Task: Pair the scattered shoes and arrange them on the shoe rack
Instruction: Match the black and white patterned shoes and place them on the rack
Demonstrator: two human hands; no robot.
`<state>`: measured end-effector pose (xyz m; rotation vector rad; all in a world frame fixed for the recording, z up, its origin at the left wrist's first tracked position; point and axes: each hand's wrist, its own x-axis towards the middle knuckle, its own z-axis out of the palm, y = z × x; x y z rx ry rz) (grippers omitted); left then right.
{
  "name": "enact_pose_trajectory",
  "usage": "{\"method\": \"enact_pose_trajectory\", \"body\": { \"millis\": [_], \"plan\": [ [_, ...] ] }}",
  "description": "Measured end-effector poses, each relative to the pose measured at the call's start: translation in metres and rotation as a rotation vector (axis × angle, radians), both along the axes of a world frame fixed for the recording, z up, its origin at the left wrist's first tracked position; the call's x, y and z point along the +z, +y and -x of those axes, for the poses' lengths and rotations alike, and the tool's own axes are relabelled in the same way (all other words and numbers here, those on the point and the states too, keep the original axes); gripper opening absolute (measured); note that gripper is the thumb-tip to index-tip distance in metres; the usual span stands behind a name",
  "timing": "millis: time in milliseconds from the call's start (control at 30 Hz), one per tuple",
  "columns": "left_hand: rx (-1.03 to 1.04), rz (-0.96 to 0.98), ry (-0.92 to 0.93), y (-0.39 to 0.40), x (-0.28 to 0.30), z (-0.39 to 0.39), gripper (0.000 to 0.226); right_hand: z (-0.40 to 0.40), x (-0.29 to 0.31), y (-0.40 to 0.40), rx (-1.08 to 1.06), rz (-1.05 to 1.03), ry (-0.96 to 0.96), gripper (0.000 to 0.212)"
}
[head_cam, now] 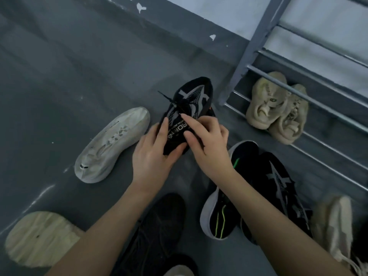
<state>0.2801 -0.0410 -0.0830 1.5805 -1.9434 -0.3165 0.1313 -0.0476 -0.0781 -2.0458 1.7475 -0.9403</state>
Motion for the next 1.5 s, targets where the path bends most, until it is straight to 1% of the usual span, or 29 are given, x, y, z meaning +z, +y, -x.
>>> {"method": "enact_pose_trajectory", "body": {
  "millis": [67, 167, 300, 367, 433, 533, 633, 700, 800, 867, 933, 1000, 1167, 1267, 1367, 1500],
  "plan": [
    [-0.032, 0.048, 0.018, 0.012, 0.006, 0.015, 0.064, 0.011, 0.011, 0.021, -0.073, 0.03, 0.003, 0.044],
    [-0.139, 0.117, 0.047, 0.03, 0.014, 0.045, 0.058, 0.038, 0.024, 0.055, -0.204, 0.07, 0.046, 0.045],
    [-0.213, 0.134, 0.075, 0.052, 0.005, 0.072, 0.056, 0.062, 0.027, 0.084, -0.336, 0.055, 0.065, 0.043],
    [-0.238, 0.074, 0.115, 0.068, -0.004, 0.083, 0.057, 0.071, 0.021, 0.1, -0.386, 0.029, 0.096, 0.041],
    [-0.25, -0.028, 0.132, 0.085, -0.016, 0.089, 0.06, 0.077, 0.012, 0.116, -0.419, -0.043, 0.084, 0.039],
    [-0.306, -0.154, -0.004, 0.107, -0.035, 0.093, 0.064, 0.085, -0.001, 0.136, -0.402, -0.182, -0.004, 0.041],
    [-0.353, -0.233, -0.123, 0.115, -0.034, 0.099, 0.07, 0.1, -0.009, 0.156, -0.348, -0.211, 0.023, 0.041],
    [-0.354, -0.224, -0.188, 0.112, -0.028, 0.105, 0.076, 0.113, -0.01, 0.169, -0.371, -0.179, 0.089, 0.04],
    [-0.396, -0.152, -0.311, 0.111, -0.023, 0.12, 0.082, 0.132, -0.011, 0.187, -0.467, -0.158, 0.286, 0.042],
    [-0.414, -0.119, -0.405, 0.111, -0.024, 0.131, 0.086, 0.143, -0.013, 0.196, -0.524, -0.281, 0.37, 0.051],
    [-0.407, -0.139, -0.482, 0.111, -0.025, 0.14, 0.087, 0.15, -0.016, 0.204, -0.543, -0.46, 0.393, 0.06],
    [-0.392, -0.16, -0.531, 0.108, -0.025, 0.142, 0.083, 0.153, -0.021, 0.211, -0.535, -0.562, 0.392, 0.064],
    [-0.435, -0.119, -0.539, 0.098, -0.028, 0.127, 0.075, 0.15, -0.029, 0.215, -0.493, -0.592, 0.351, 0.064],
    [-0.462, -0.139, -0.533, 0.1, -0.03, 0.127, 0.069, 0.145, -0.033, 0.213, -0.509, -0.581, 0.316, 0.059],
    [-0.467, -0.164, -0.447, 0.098, -0.03, 0.127, 0.058, 0.144, -0.034, 0.213, -0.524, -0.541, 0.256, 0.053],
    [-0.444, -0.151, -0.246, 0.099, -0.019, 0.123, 0.046, 0.14, -0.026, 0.216, -0.563, -0.433, 0.12, 0.048]
  ]
}}
